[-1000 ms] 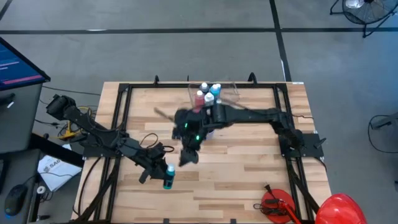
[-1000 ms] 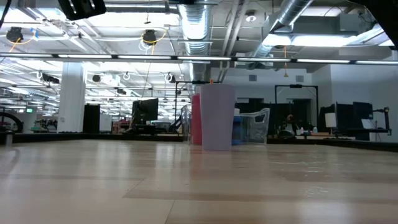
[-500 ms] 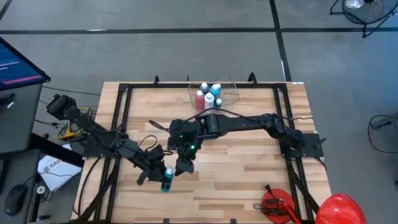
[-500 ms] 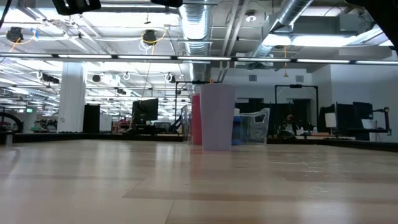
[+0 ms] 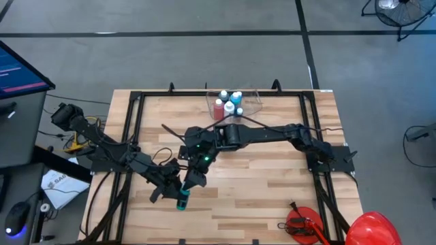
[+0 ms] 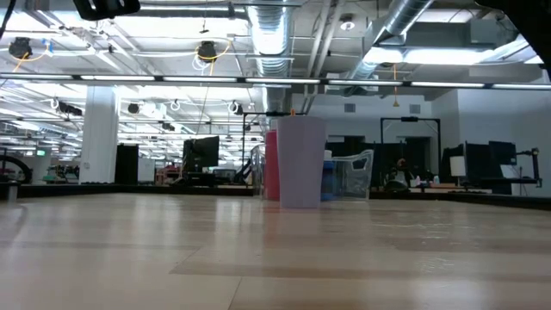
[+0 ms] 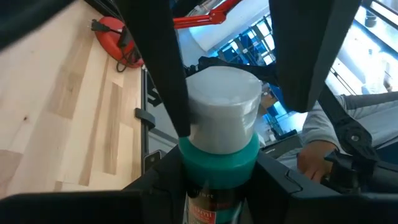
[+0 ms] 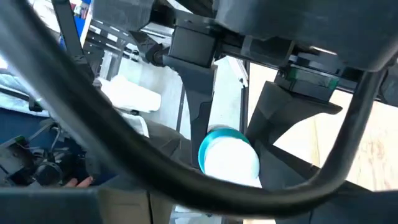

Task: Pick & Place Paint Supplies
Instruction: Put the green paint bottle into the transparent bin

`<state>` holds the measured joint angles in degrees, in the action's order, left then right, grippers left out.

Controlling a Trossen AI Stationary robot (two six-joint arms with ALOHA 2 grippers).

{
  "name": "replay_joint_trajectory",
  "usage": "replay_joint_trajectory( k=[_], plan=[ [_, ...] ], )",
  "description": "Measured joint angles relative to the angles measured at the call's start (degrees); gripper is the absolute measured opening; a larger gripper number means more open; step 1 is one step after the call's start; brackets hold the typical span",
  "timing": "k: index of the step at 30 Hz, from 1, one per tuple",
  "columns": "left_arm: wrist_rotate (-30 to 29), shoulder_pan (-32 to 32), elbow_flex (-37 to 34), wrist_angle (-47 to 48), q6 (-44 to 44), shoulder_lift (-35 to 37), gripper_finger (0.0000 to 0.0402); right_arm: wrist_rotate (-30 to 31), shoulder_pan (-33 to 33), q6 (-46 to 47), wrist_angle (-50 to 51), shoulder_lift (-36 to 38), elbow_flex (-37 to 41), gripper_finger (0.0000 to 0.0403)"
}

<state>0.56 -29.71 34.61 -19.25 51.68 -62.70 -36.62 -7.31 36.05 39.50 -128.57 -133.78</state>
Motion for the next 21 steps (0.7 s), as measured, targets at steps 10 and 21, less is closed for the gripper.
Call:
replay_joint_trajectory(
  k=[10,21],
  plan=[
    [0.3,0.5,0.0,-0.1,-0.2,0.0,0.0115,0.9,-0.6,0.0,0.3,0.0,0.0,0.0198],
    [-0.1,2.1,0.0,-0.2,-0.4,0.0,0.0115,1.4,-0.5,0.0,0.5,0.0,0.0,0.0198]
  ],
)
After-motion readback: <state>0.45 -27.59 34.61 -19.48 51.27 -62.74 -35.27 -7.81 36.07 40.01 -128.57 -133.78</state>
